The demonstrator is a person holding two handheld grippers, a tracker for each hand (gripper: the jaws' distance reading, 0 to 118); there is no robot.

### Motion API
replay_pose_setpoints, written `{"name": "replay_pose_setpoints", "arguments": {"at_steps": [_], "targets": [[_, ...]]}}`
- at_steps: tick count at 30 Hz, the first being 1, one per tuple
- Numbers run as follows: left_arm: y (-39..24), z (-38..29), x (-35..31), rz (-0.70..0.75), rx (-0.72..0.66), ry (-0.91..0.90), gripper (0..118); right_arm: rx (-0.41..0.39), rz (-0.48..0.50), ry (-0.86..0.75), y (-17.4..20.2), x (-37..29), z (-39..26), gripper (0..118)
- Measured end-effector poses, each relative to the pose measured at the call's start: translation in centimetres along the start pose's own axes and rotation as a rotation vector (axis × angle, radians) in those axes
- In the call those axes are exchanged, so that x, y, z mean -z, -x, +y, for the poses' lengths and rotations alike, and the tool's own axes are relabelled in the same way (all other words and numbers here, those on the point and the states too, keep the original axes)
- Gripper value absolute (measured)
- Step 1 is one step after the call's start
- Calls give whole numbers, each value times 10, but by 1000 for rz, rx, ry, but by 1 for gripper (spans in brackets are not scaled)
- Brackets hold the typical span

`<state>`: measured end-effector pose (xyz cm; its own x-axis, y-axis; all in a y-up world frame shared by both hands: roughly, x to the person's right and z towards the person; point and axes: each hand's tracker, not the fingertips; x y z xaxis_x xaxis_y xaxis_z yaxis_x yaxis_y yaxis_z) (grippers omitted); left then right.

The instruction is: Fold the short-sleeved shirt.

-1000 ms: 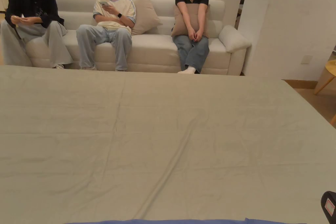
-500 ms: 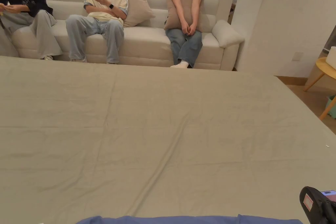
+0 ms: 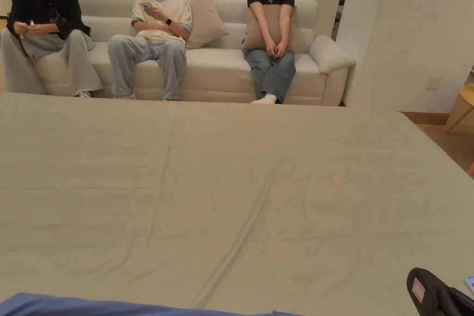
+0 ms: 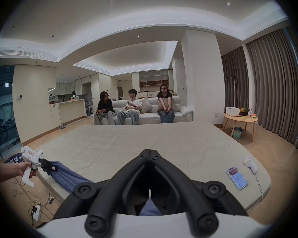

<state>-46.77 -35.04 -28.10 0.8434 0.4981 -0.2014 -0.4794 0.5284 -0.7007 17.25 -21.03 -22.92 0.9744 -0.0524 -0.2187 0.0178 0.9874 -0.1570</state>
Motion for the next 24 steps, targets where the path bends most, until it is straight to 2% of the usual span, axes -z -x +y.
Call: {"name": "replay_pose_setpoints", "arguments": {"at_steps": [3,7,10,12,14,20,24], "targets": [[-1,3,-12,-3,-5,21,6,26,4,5,-4,-1,-4,0],[-27,0,-13,16,60,12,6,61,0,14,-10,-2,-6,0],[-54,-2,-8,-15,79,9,6,74,1,7,-12,-6,-4,0],[-87,-7,-5,-38,164,5,6,73,2,-5,-15,-11,-1,0],[-110,-11,1,-116,182,16,6,73,2,-12,-17,-15,2,0],[-172,-46,56,-155,256,137,6,86,-1,-29,-24,-27,4,0],[-181,-71,110,-122,309,234,6,87,-12,-26,-28,-34,3,0]]}}
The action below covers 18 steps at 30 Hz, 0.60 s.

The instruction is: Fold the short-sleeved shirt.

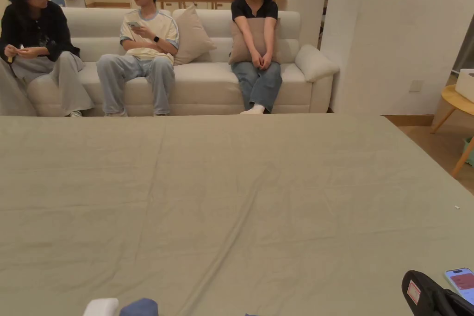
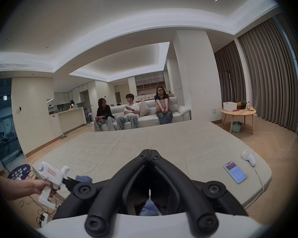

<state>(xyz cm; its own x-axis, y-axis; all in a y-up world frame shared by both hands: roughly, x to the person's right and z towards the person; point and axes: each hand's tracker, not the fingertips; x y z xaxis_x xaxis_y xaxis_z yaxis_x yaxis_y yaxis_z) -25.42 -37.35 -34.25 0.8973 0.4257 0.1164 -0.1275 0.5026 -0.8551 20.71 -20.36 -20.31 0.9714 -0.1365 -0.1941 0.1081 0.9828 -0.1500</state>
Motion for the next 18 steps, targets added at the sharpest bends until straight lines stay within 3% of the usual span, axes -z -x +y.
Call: {"name": "replay_pose_setpoints", "arguments": {"at_steps": [3,6,7,9,10,11,12,15,18], "targets": [[-13,-10,32,79,114,54,6,9,-15,5,-5,-4,-3,0],[-8,-19,50,101,61,76,14,36,-26,12,-11,-6,-4,0],[-6,-20,46,76,33,31,23,39,-30,13,-12,-7,-4,0],[0,-20,37,15,-16,10,60,42,-40,11,-14,-9,-4,0],[0,-20,31,-45,-37,13,96,45,-41,11,-15,-9,-4,0],[-1,-20,22,-106,-42,16,112,45,-42,12,-16,-8,-4,0],[-6,-19,12,-132,-19,21,118,44,-44,14,-16,-8,-4,0],[-10,-19,-37,-118,12,-142,116,53,-38,14,-16,-7,-3,0],[-3,-21,-81,-160,-47,-274,117,54,-29,10,-14,-8,-3,0]]}}
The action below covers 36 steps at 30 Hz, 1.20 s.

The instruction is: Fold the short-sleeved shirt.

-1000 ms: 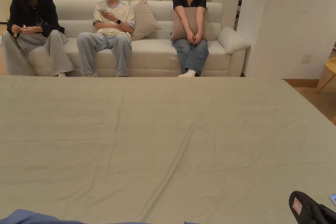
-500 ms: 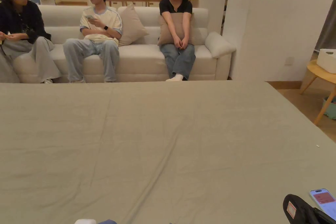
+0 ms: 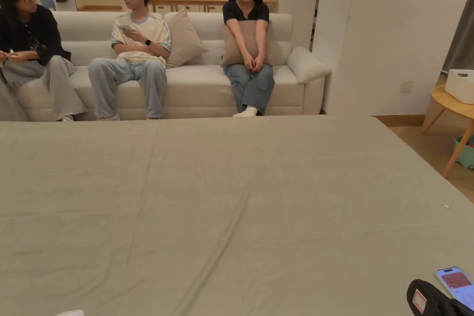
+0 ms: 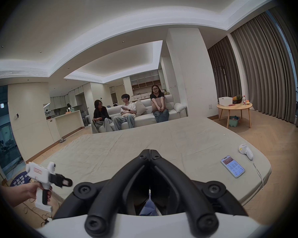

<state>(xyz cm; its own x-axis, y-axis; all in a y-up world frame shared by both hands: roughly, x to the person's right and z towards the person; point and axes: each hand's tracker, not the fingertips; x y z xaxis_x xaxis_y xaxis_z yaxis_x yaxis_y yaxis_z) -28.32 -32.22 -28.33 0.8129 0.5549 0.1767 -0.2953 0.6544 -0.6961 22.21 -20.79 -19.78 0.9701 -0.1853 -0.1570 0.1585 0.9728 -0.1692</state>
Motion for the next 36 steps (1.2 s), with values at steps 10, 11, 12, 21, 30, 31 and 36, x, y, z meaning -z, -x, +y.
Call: {"name": "replay_pose_setpoints", "arguments": {"at_steps": [10,11,12,21,30,31,36], "targets": [[19,-16,48,289,115,129,0,13,32,0,9,-2,-1,0],[13,-16,64,310,136,174,0,13,32,-2,9,-3,0,0],[10,-20,76,334,135,220,0,12,29,-4,9,-5,1,0],[-45,-48,170,157,168,330,0,15,-15,2,-3,-15,1,0],[-67,-26,118,80,167,150,0,-9,-21,6,-2,-14,3,0],[-72,-20,95,68,186,88,0,-15,-15,7,-1,-13,3,0],[-97,-15,-55,270,372,-408,0,-100,-44,-13,14,-5,-1,0]]}}
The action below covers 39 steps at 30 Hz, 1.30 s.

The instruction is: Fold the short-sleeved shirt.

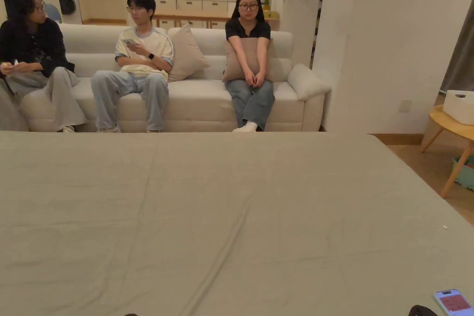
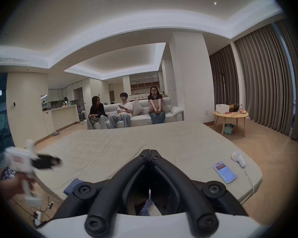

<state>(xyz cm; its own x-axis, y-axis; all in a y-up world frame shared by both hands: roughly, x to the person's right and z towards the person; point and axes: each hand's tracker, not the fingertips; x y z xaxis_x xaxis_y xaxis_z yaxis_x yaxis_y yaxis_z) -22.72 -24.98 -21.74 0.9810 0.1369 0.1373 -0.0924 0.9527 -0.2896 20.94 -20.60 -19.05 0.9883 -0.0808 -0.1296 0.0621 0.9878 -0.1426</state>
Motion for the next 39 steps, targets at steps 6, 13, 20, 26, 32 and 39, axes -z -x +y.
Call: {"name": "replay_pose_setpoints", "arguments": {"at_steps": [6,13,20,26,32,39], "targets": [[17,9,-77,252,122,-206,0,-61,-18,-5,21,8,-14,0],[65,-9,-28,148,-12,-1,46,-53,26,-3,29,10,-3,0],[173,-80,82,-255,-425,452,115,-46,9,-13,23,4,9,0],[207,-126,136,-285,-621,605,116,-34,-30,5,21,2,9,0],[166,-135,143,-307,-611,564,118,-2,-36,35,30,9,4,0],[156,-129,142,-248,-577,606,7,-18,-13,39,36,15,2,0]]}}
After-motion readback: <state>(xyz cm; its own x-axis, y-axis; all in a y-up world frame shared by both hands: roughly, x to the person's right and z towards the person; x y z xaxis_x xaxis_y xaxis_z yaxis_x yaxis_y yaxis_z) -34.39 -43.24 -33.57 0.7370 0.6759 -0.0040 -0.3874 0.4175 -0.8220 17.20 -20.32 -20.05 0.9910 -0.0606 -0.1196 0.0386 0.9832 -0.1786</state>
